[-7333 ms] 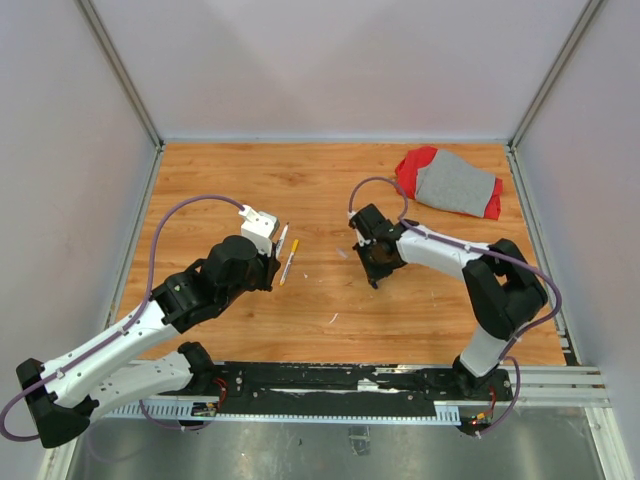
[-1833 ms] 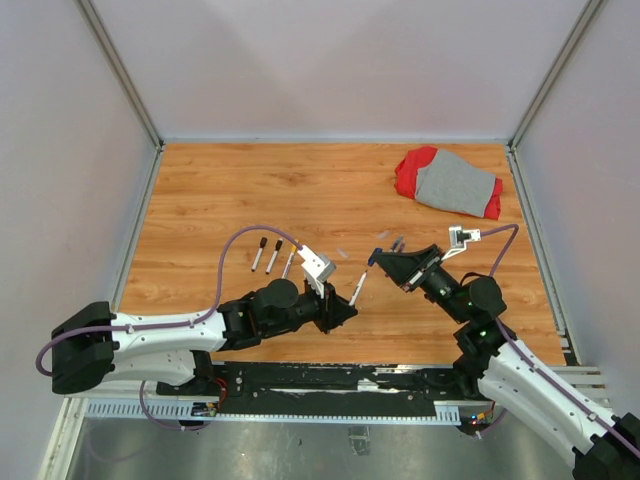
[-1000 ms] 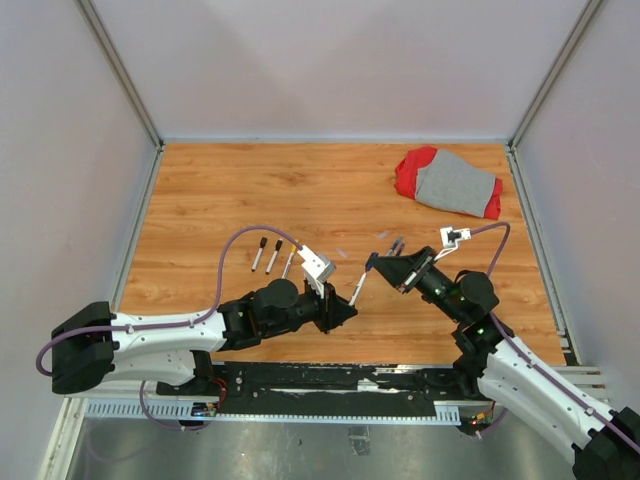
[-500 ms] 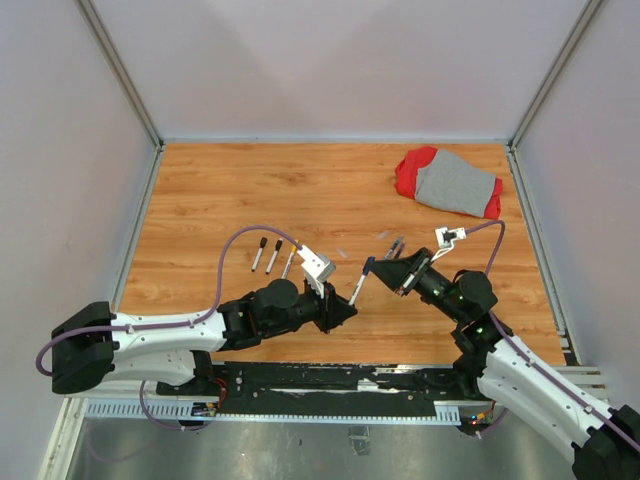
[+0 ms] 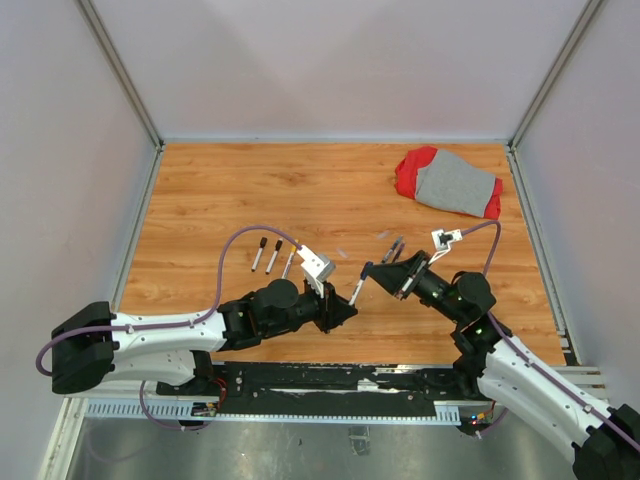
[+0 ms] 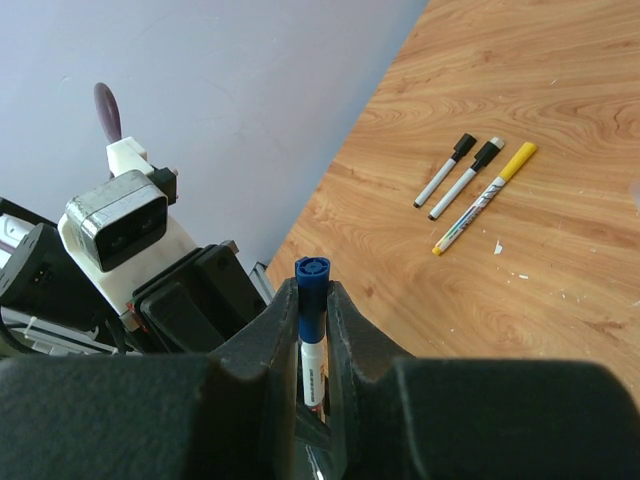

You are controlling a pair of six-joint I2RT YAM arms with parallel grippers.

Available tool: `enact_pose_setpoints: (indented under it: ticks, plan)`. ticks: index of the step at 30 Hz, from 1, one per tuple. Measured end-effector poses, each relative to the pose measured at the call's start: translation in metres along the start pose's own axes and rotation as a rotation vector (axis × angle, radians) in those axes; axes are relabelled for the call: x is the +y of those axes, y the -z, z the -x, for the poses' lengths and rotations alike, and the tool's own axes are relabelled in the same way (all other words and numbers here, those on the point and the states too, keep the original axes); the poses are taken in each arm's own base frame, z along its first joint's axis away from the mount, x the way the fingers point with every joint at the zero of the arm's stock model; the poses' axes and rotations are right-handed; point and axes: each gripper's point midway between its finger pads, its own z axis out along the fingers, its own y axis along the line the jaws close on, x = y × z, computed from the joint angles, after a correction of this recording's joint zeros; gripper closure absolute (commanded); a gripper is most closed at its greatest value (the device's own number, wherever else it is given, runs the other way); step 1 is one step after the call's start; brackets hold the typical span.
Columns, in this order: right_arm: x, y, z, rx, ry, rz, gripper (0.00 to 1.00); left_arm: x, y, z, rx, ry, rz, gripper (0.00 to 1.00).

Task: Insert the pens into the pen caps
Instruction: Insert the pen cap onto the pen.

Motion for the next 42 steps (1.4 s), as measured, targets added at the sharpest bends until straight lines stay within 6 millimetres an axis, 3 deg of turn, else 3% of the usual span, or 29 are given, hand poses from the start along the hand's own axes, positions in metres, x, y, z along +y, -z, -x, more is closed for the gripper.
enact_pose_setpoints:
  ticks: [15,24,37,42]
  plan:
    - [0.004,-0.002,-0.013,0.035,0.005,0.029,0.95,0.000,0.000,0.002,-0.011,0.028,0.016,0.99]
    - [0.005,-0.002,-0.014,0.029,0.021,0.034,0.74,0.001,-0.001,0.003,-0.014,0.035,0.022,0.99]
    - [-0.007,0.016,-0.028,0.092,0.110,-0.032,0.46,0.002,0.005,0.024,-0.097,0.048,0.046,1.00]
    - [-0.010,0.023,-0.018,0.089,0.181,-0.101,0.42,0.002,0.007,0.030,-0.116,0.050,0.051,0.99]
